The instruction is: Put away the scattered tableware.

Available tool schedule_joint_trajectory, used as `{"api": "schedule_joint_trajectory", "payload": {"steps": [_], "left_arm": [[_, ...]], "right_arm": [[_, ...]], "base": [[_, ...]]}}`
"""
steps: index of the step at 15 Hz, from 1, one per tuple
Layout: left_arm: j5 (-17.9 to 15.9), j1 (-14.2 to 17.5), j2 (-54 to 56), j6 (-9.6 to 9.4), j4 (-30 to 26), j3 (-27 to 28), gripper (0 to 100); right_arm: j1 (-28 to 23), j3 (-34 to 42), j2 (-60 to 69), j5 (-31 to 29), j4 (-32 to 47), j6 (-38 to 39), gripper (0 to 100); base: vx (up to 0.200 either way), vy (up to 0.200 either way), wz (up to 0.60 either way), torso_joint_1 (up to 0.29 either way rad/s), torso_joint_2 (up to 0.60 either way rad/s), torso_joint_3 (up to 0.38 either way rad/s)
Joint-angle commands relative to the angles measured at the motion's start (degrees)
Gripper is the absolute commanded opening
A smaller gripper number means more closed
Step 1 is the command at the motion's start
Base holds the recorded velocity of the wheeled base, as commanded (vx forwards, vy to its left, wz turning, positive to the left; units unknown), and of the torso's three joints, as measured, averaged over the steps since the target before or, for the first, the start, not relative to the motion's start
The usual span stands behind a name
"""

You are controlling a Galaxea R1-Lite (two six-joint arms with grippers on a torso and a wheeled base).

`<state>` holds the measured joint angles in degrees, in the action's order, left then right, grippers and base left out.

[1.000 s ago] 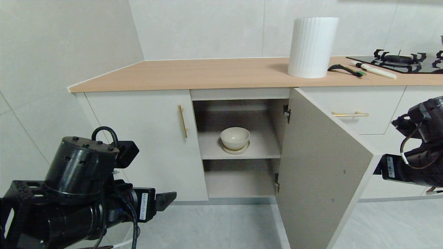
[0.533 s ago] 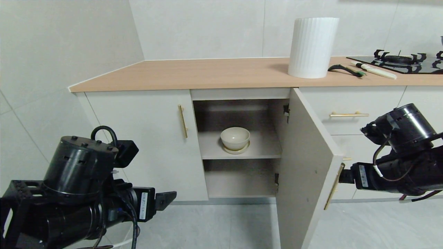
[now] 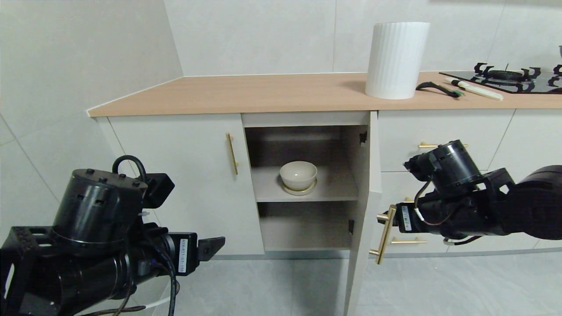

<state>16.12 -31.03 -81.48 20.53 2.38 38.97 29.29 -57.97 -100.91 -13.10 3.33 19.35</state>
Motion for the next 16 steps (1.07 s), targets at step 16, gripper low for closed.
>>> {"api": "schedule_joint_trajectory", "payload": {"steps": [16], "left_arm": [[0.41, -0.79, 0.01, 0.13, 1.84, -0.39, 100]], "right_arm": [[4.28, -8.92, -17.39, 0.8, -17.3, 2.45, 100]], "base": [[0.0, 0.0, 0.0, 0.0, 0.0, 0.0]]}}
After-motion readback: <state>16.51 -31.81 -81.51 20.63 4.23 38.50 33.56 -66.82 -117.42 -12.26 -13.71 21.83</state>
